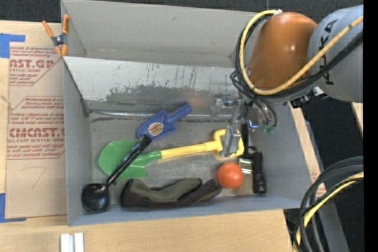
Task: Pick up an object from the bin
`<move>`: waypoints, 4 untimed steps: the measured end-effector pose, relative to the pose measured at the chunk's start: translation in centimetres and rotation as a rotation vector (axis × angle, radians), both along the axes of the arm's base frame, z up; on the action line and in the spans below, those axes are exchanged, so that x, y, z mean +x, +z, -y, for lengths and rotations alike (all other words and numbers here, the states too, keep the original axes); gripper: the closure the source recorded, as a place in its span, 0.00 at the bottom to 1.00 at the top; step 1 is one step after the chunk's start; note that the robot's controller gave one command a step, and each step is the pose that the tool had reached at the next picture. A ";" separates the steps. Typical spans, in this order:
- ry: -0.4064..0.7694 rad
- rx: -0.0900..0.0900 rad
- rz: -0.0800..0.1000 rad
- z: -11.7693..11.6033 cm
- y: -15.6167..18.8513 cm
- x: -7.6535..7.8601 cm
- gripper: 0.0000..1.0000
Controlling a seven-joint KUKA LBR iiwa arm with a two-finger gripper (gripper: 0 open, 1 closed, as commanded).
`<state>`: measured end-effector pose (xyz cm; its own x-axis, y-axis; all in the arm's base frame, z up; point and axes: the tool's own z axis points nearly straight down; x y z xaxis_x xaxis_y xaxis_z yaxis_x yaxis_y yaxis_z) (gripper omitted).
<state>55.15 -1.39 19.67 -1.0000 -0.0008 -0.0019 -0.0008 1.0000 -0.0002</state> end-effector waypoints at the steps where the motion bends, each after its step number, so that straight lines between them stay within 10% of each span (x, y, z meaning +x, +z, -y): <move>1: 0.000 0.000 0.000 0.0 0.0 0.0 0.00; 2: -0.044 0.001 -0.003 1.9 -5.3 0.7 0.00; 3: -0.043 0.000 0.006 2.4 -3.9 -2.2 0.00; 4: 0.031 0.001 0.005 3.5 -6.6 0.8 0.00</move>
Offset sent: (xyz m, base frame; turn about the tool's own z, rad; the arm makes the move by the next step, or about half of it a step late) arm 0.0079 -0.0193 -0.0495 0.0437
